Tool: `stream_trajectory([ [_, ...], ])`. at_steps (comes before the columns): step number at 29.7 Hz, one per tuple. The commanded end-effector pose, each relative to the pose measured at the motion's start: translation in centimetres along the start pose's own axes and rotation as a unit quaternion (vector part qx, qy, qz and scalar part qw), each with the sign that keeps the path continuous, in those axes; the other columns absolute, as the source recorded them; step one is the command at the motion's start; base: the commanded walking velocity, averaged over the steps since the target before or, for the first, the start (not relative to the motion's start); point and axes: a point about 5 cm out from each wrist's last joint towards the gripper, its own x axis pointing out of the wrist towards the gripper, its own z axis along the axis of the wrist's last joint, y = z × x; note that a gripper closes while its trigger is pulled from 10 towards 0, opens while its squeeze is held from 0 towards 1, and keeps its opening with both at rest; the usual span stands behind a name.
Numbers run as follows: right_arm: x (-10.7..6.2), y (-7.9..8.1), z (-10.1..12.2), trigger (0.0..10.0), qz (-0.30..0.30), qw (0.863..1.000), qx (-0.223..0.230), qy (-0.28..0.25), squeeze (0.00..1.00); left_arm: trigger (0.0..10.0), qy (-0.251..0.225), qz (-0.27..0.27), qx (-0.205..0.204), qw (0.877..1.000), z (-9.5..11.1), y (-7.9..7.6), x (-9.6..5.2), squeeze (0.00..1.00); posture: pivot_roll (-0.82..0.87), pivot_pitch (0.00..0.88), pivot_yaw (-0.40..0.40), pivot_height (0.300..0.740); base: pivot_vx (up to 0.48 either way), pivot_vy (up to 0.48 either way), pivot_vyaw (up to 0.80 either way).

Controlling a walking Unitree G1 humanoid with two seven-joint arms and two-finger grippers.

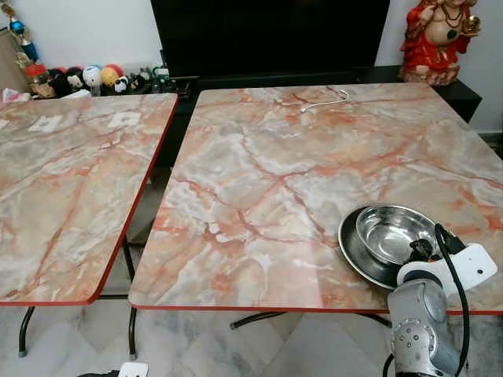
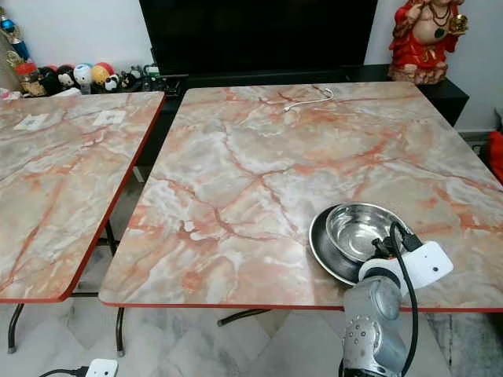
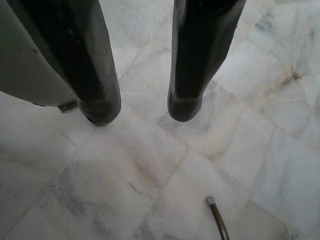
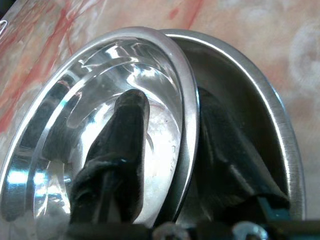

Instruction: Setting the table

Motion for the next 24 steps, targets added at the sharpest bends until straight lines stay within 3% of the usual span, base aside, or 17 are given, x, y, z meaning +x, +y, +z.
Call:
stream_trajectory([
  [1, -1.2, 0.6, -2.1, 10.0, 0.004, 0.999, 0.009, 0.039, 0.07, 10.0, 0.003, 0.002, 0.002, 1.0, 0.0, 0.0, 0.0, 0.0, -0.14, 0.0, 0.042, 0.74, 0.0, 0.0, 0.0],
  [5, -1.3, 0.6, -2.0, 10.0, 0.005, 0.999, 0.006, 0.035, 0.0, 10.0, 0.001, 0.001, 0.002, 1.0, 0.2, -0.1, 0.1, 0.0, -0.14, 0.0, 0.041, 0.74, 0.0, 0.0, 0.0],
  [24, -2.4, -0.2, -2.5, 10.0, -0.017, 0.999, -0.015, 0.044, 0.0, 10.0, -0.002, -0.002, 0.001, 1.0, 0.3, -0.4, 0.1, 0.0, -0.16, 0.0, 0.036, 0.74, 0.0, 0.0, 0.0],
])
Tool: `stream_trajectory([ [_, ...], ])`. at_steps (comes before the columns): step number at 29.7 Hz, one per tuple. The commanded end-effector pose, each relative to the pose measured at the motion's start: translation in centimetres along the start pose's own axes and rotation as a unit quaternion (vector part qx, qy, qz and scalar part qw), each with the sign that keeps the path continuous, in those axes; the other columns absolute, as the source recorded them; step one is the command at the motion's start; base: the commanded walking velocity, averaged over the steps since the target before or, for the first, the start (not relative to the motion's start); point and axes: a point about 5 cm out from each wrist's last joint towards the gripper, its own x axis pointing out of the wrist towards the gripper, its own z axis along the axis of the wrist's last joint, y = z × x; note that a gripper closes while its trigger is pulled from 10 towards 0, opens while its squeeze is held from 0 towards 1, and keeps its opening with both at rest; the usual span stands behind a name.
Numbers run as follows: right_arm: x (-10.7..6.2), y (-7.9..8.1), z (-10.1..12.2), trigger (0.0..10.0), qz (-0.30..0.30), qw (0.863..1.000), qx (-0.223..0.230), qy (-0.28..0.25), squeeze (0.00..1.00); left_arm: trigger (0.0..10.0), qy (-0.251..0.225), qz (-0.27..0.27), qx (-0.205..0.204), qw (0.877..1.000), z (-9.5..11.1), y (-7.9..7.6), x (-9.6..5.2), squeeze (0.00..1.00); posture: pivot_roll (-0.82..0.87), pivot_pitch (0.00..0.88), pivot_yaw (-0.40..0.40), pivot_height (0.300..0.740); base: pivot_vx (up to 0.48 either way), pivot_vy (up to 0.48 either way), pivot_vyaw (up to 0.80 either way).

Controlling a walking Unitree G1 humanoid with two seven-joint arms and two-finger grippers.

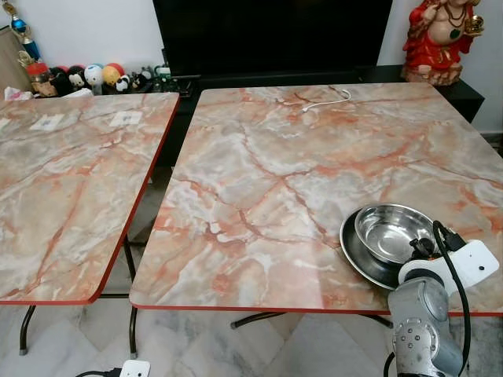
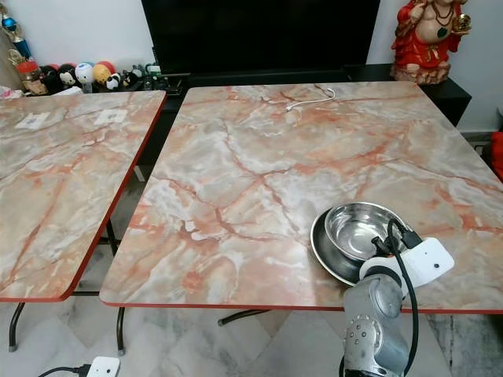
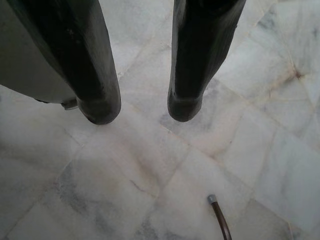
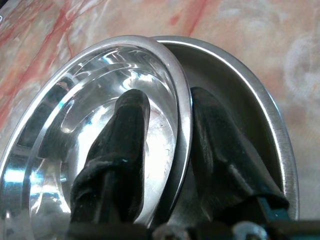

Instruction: Setting the table

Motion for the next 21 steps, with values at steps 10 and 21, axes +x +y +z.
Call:
stream_trajectory([
  [10, -2.7, -0.8, -3.3, 10.0, -0.022, 0.997, -0.027, 0.065, 0.0, 10.0, 0.003, 0.0, 0.002, 1.0, 0.0, -0.1, 0.0, 0.0, -0.16, 0.0, 0.034, 0.74, 0.0, 0.0, 0.0],
  [21, -3.1, -1.2, -3.1, 10.0, -0.037, 0.995, -0.054, 0.071, 0.0, 10.0, 0.001, -0.002, 0.002, 1.0, 0.1, -0.3, 0.1, 0.0, -0.17, 0.0, 0.035, 0.74, 0.0, 0.0, 0.0],
])
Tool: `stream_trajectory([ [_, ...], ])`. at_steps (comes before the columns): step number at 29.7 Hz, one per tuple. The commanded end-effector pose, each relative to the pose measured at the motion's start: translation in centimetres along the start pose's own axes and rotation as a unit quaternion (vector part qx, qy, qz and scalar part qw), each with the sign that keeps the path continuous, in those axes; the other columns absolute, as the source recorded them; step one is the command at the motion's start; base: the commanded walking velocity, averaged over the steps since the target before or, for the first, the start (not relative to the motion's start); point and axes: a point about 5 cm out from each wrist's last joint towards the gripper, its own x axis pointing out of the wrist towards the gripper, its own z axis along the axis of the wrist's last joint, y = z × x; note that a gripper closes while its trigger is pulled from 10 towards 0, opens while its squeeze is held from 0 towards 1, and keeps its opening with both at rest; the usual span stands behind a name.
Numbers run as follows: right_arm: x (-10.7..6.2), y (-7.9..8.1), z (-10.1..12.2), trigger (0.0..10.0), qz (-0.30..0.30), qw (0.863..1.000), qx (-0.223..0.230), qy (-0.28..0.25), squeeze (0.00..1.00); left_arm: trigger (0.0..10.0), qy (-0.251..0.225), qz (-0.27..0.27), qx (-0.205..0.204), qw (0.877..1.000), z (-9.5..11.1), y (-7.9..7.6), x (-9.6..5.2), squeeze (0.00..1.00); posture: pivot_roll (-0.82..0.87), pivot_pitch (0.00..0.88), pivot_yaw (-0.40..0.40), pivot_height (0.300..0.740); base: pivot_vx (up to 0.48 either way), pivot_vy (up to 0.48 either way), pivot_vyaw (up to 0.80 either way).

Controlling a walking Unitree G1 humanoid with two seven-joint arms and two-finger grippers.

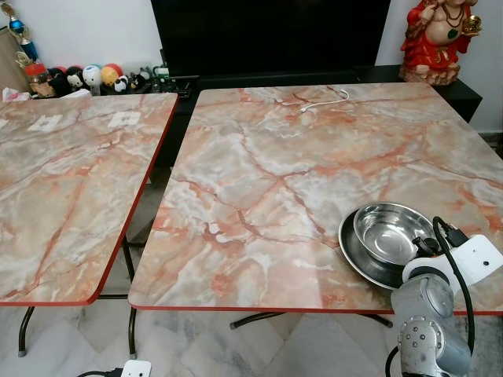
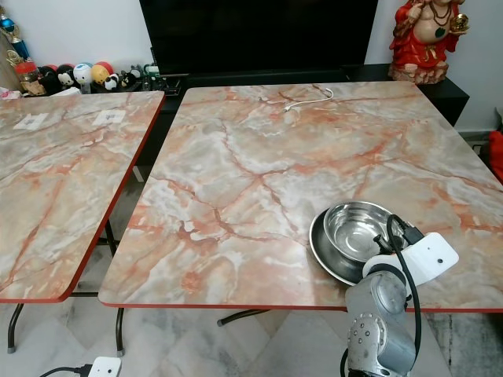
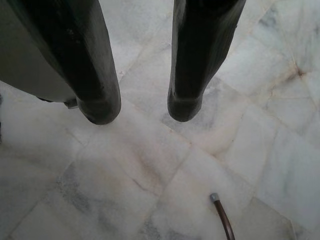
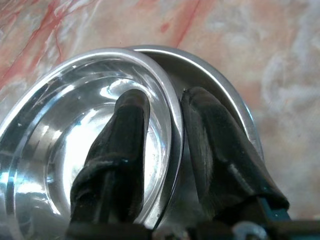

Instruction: Setting the table

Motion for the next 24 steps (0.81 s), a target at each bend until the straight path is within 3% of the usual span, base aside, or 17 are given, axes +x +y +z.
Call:
stream_trajectory([
  [1, -2.5, -1.2, -4.0, 10.0, -0.015, 0.998, -0.021, 0.063, 0.0, 10.0, 0.001, 0.0, 0.003, 1.0, 0.1, -0.1, 0.0, 0.0, -0.17, 0.0, 0.035, 0.74, 0.0, 0.0, 0.0],
  [8, -2.7, -1.7, -2.9, 10.0, -0.034, 0.997, -0.062, 0.021, 0.0, 10.0, 0.001, -0.003, 0.005, 1.0, 0.1, -0.3, 0.1, 0.0, -0.18, 0.0, 0.038, 0.74, 0.0, 0.0, 0.0],
  [11, -2.6, -1.6, -1.7, 10.0, -0.032, 0.995, -0.089, -0.027, 0.0, 10.0, 0.0, -0.002, 0.004, 1.0, 0.2, -0.3, 0.1, 0.0, -0.18, 0.0, 0.037, 0.74, 0.0, 0.0, 0.0],
  [13, -2.1, -0.3, -0.2, 10.0, 0.027, 0.99, -0.107, -0.085, 0.0, 10.0, -0.001, 0.0, 0.003, 1.0, 0.2, -0.2, 0.1, 0.0, -0.18, 0.0, 0.039, 0.74, 0.0, 0.0, 0.0],
  [14, -2.1, -0.3, -0.2, 10.0, 0.027, 0.99, -0.107, -0.085, 0.0, 10.0, -0.001, 0.0, 0.003, 1.0, 0.2, -0.2, 0.1, 0.0, -0.18, 0.0, 0.039, 0.74, 0.0, 0.0, 0.0],
  [16, -1.5, 2.0, 0.5, 10.0, 0.13, 0.979, -0.121, -0.104, 0.0, 10.0, -0.003, 0.001, 0.002, 1.0, 0.3, -0.1, 0.1, 0.0, -0.18, 0.0, 0.042, 0.74, 0.0, 0.0, 0.0],
  [17, -1.5, 2.0, 0.5, 10.0, 0.13, 0.979, -0.121, -0.104, 0.0, 10.0, -0.003, 0.001, 0.002, 1.0, 0.3, -0.1, 0.1, 0.0, -0.18, 0.0, 0.042, 0.74, 0.0, 0.0, 0.0],
  [20, -0.7, 4.2, 1.8, 10.0, 0.217, 0.955, -0.15, -0.132, 0.0, 10.0, -0.004, 0.002, 0.005, 1.0, 0.3, -0.1, 0.1, 0.0, -0.19, 0.0, 0.041, 0.74, 0.0, 0.0, 0.0],
  [22, -0.4, 4.8, 2.1, 10.0, 0.243, 0.946, -0.165, -0.14, 0.0, 10.0, -0.006, 0.004, 0.005, 1.0, 0.4, 0.0, 0.1, 0.0, -0.19, 0.0, 0.037, 0.74, 0.0, 0.0, 0.0],
  [24, -0.2, 5.9, 2.3, 10.0, 0.287, 0.926, -0.192, -0.152, 0.0, 10.0, -0.007, 0.006, 0.004, 1.0, 0.3, 0.0, 0.1, 0.0, -0.18, 0.0, 0.032, 0.74, 0.0, 0.0, 0.0],
])
